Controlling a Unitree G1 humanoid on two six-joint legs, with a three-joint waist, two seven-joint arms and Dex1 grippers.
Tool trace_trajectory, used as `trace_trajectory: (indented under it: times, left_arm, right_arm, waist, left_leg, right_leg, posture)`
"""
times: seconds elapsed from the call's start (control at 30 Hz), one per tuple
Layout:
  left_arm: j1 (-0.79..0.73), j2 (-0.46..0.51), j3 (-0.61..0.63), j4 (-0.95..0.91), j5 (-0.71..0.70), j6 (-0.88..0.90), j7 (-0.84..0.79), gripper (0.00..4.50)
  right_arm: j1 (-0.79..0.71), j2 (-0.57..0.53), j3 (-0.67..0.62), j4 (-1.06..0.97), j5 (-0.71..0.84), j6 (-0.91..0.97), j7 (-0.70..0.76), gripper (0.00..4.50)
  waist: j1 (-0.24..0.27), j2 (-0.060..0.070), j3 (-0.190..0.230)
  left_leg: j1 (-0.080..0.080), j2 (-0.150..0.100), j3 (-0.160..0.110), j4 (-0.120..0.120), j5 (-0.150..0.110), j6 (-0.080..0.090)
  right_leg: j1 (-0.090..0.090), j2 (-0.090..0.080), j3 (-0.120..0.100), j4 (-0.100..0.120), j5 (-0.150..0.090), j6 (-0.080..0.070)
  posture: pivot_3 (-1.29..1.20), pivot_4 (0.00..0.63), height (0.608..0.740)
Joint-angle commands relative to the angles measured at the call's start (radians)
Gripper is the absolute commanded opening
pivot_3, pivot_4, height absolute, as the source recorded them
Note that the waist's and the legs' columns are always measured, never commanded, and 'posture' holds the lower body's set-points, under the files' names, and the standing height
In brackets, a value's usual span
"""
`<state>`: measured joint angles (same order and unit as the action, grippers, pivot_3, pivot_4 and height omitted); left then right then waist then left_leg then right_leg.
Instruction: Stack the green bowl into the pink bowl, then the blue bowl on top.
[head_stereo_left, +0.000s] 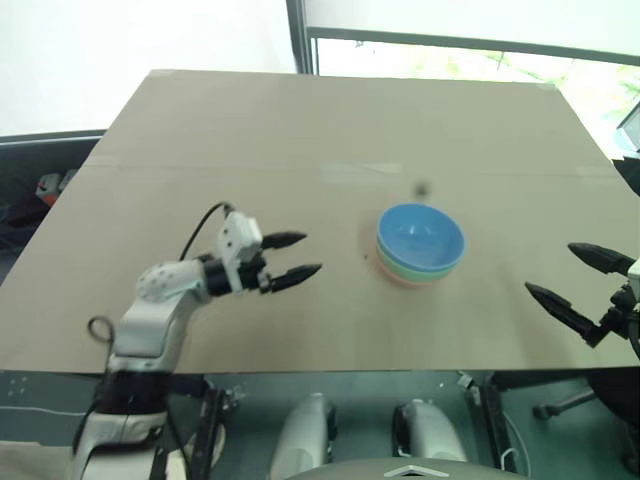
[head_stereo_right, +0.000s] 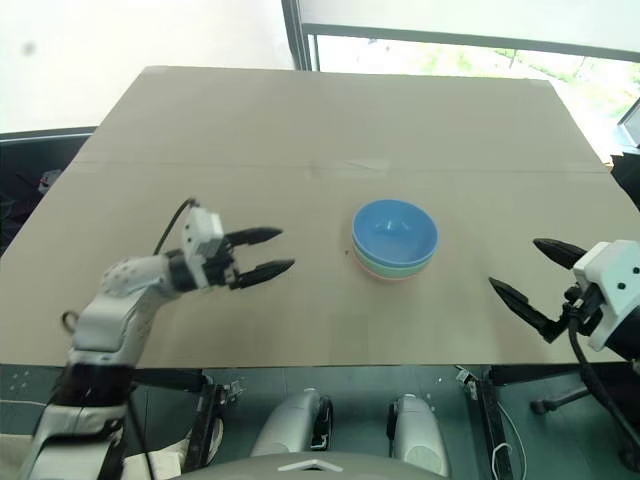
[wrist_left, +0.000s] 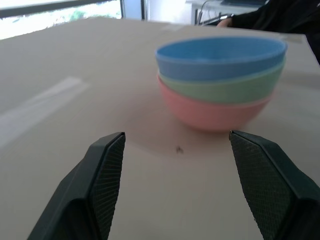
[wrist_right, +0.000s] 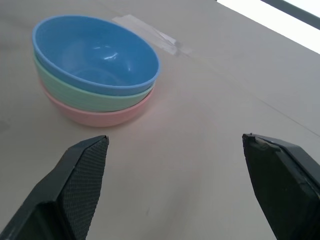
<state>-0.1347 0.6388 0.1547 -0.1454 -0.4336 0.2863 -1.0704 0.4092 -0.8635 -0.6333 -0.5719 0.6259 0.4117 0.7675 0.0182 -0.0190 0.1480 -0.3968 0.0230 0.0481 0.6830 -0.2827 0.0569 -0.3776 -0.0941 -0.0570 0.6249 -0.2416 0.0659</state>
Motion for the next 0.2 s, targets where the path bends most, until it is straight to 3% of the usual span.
trace_trajectory:
  times: [0.03,0.2]
  left_arm:
    - [0.07,0.039,0.078,-0.127,-0.057,0.048,0.033,3.51]
    - [0.175,0.063,0.123,-0.213,-0.077,0.085,0.074,3.51]
  right_arm:
    - [-0.017,-0.031,-0.057,0.039,-0.005,-0.008,0.067,4.5]
    - [-0.064,-0.068,-0.039,0.1,-0.01,0.003,0.129,4.5]
  waist:
    - [0.006,0.0,0.0]
    - [0.004,0.001,-0.001]
  left_leg:
    - [0.0,0.0,0.0,0.0,0.0,0.0]
    - [0.001,-0.001,0.0,0.0,0.0,0.0]
  right_leg:
    - [0.0,-0.001,-0.001,0.0,0.0,0.0]
    - [0.001,-0.003,0.0,0.0,-0.001,-0.002]
  posture:
    - [0.0,0.15,0.74]
    - [0.0,0.15,0.74]
